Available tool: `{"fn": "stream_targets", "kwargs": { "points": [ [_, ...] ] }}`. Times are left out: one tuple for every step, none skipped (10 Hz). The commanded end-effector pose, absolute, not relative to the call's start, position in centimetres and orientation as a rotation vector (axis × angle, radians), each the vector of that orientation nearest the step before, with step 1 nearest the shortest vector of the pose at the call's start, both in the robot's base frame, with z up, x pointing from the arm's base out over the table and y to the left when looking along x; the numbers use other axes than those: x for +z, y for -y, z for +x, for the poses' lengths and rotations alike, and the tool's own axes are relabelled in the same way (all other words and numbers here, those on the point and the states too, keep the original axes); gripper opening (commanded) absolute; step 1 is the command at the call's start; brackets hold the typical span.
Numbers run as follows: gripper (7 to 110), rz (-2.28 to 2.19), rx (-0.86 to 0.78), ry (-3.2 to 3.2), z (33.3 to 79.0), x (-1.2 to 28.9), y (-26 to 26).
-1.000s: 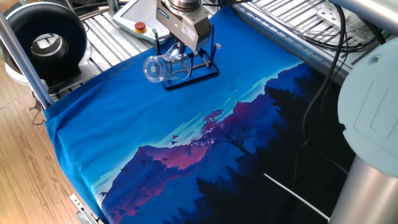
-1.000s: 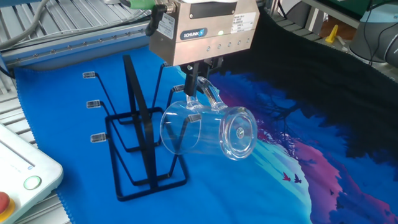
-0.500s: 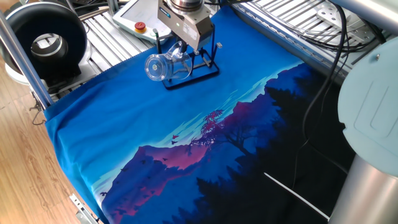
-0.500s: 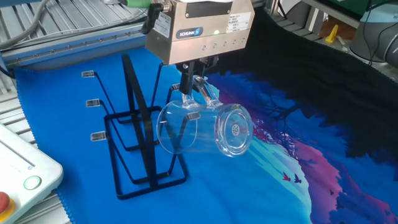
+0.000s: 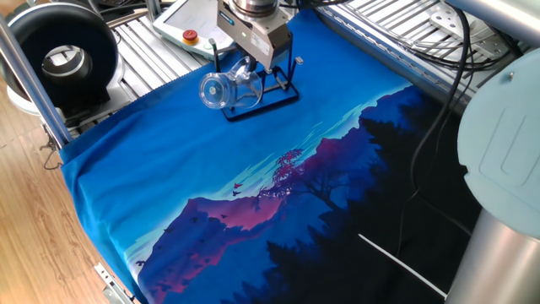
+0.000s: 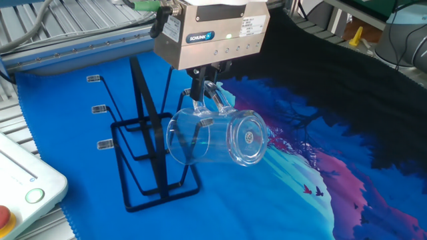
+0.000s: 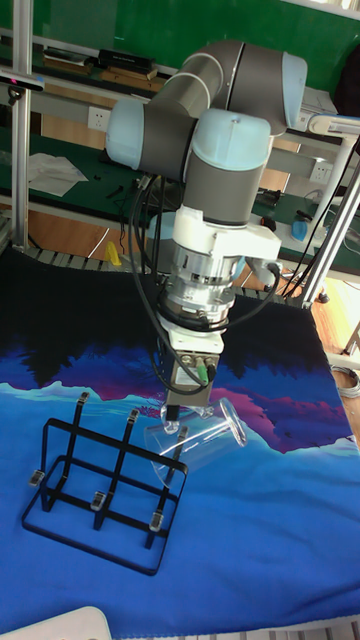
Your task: Put the cup on the cup rack
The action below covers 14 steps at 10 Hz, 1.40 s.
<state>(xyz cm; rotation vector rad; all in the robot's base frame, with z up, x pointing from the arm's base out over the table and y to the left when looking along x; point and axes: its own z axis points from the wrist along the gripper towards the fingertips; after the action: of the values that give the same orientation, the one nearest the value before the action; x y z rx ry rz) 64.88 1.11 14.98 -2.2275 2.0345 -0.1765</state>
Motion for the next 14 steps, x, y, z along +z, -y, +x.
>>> {"fn": "stream_targets", "kwargs": {
  "points": [
    [7,-2.219,-0.183,-2.08,64.53,14.99,-0.39],
    [7,-2.218,-0.191,-2.085,64.56,15.0,-0.23],
    [7,-2.211,-0.184,-2.089,64.53,14.99,-0.35],
    [7,-2.209,-0.182,-2.093,64.49,14.98,-0.35],
    [7,-2.212,-0.182,-2.096,64.41,14.97,-0.27],
    [7,-2.22,-0.181,-2.096,64.3,14.96,-0.2],
    [7,-2.231,-0.183,-2.087,64.3,14.96,-0.16],
    [7,-2.231,-0.174,-2.084,64.22,14.95,-0.31],
    [7,-2.224,-0.173,-2.091,64.22,14.95,-0.31],
    [7,-2.222,-0.17,-2.093,64.18,14.94,-0.35],
    [7,-2.221,-0.168,-2.092,64.18,14.94,-0.39],
    [7,-2.215,-0.163,-2.097,64.15,14.93,-0.46],
    [7,-2.208,-0.16,-2.103,64.15,14.93,-0.5],
    [7,-2.199,-0.158,-2.113,64.11,14.93,-0.5]
  ]
}}
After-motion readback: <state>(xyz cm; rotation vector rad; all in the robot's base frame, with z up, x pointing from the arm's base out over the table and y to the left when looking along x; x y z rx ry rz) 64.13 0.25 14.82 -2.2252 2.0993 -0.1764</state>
